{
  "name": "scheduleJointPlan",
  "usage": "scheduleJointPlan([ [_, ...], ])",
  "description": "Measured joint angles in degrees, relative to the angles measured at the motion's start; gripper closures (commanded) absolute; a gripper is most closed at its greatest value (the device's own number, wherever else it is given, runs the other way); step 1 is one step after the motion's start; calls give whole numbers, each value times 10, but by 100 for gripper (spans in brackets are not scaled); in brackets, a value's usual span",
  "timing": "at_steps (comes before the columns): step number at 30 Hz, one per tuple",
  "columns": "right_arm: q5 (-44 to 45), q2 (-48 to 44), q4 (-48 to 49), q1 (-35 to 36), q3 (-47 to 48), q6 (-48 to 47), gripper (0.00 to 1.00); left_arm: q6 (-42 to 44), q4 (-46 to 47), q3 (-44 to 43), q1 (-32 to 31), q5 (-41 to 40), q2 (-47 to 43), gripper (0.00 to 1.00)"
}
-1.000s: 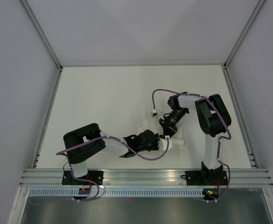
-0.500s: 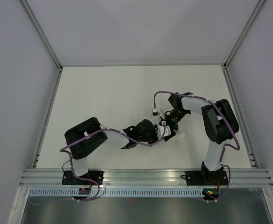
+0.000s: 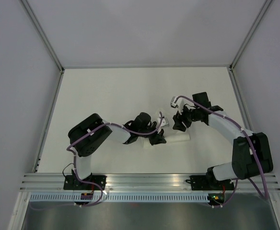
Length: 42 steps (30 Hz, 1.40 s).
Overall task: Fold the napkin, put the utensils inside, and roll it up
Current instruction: Roll the napkin with the utensil
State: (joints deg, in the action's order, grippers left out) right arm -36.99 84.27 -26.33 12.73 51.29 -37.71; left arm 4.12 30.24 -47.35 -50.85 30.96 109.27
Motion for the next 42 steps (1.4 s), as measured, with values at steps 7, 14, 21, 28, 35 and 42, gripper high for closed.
scheduleJointPlan([
  [7,8,-103,38,24,-104,-31,33,-43,-12,-26,26,70,27,98],
  [14,51,-153,75,116,-177,-53,33,-73,-14,-43,29,117,50,98],
  [21,87,-141,101,153,-195,-73,33,-84,-16,-47,31,132,54,98],
  [28,106,-137,115,176,-218,-87,38,-90,-52,-75,42,164,70,98],
  [35,130,-118,146,190,-226,-97,69,-92,-64,-81,44,169,72,98],
  [42,124,-102,146,191,-217,-101,90,-92,-60,-70,51,168,64,90],
])
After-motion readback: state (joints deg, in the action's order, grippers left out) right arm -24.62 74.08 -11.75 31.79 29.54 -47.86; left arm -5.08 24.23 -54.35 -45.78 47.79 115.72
